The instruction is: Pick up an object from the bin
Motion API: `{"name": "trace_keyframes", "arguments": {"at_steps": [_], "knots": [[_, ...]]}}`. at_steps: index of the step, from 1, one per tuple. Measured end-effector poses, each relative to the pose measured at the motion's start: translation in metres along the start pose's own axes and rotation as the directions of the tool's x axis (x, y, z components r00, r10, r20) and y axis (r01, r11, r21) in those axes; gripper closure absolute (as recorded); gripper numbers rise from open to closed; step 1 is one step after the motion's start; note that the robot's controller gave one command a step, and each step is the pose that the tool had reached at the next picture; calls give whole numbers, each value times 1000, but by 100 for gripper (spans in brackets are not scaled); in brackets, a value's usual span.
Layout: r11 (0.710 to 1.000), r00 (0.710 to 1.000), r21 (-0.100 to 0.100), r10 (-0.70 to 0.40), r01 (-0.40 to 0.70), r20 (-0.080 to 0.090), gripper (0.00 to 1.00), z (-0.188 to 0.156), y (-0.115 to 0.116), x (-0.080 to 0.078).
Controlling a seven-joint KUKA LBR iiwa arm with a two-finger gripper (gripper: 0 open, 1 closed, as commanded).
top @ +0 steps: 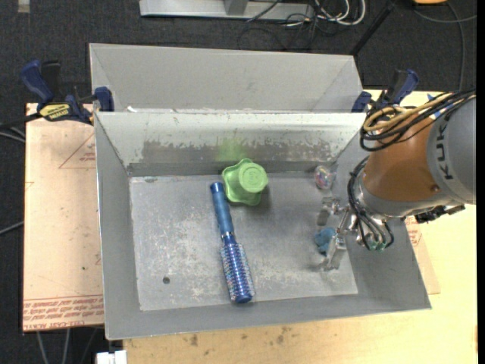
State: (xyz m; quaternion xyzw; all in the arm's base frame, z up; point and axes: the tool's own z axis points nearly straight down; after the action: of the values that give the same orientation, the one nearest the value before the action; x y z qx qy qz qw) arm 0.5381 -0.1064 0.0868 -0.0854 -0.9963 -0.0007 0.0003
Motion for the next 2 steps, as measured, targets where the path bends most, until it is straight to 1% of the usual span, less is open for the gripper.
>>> {"name": "trace_keyframes", "arguments": {"at_steps": [1,2], "knots": [[1000,1000,0,-1,1,2,100,-1,0,-1],[1000,1000,3,-23,23,13,100,-88,-22,-34]]}}
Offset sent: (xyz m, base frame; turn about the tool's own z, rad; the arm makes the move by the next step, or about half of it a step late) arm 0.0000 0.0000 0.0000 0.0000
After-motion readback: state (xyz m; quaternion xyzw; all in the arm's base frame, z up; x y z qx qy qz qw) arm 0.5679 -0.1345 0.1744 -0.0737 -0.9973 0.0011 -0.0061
